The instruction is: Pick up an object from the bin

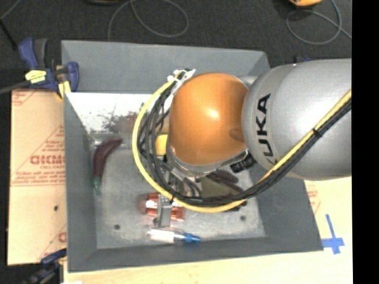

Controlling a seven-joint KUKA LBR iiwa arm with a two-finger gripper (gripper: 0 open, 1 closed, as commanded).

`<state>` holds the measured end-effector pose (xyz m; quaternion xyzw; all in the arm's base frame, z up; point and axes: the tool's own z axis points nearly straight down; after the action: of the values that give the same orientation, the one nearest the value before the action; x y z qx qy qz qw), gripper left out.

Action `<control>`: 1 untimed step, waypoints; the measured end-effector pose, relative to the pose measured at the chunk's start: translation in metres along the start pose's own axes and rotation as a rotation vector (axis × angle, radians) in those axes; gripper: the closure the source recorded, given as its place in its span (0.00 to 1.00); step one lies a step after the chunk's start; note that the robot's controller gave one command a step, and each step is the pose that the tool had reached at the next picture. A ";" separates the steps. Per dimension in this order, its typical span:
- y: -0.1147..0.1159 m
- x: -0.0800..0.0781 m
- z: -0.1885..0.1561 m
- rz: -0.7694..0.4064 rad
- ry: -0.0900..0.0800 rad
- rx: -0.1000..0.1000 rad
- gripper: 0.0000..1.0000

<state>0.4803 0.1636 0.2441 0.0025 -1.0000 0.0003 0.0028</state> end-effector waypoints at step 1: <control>-0.001 -0.002 -0.004 0.004 -0.008 -0.002 0.00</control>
Offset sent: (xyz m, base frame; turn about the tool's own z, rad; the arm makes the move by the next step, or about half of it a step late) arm 0.0167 -0.0140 -0.0763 0.0797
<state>0.4820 0.1626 0.2482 0.0003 -1.0000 -0.0007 -0.0013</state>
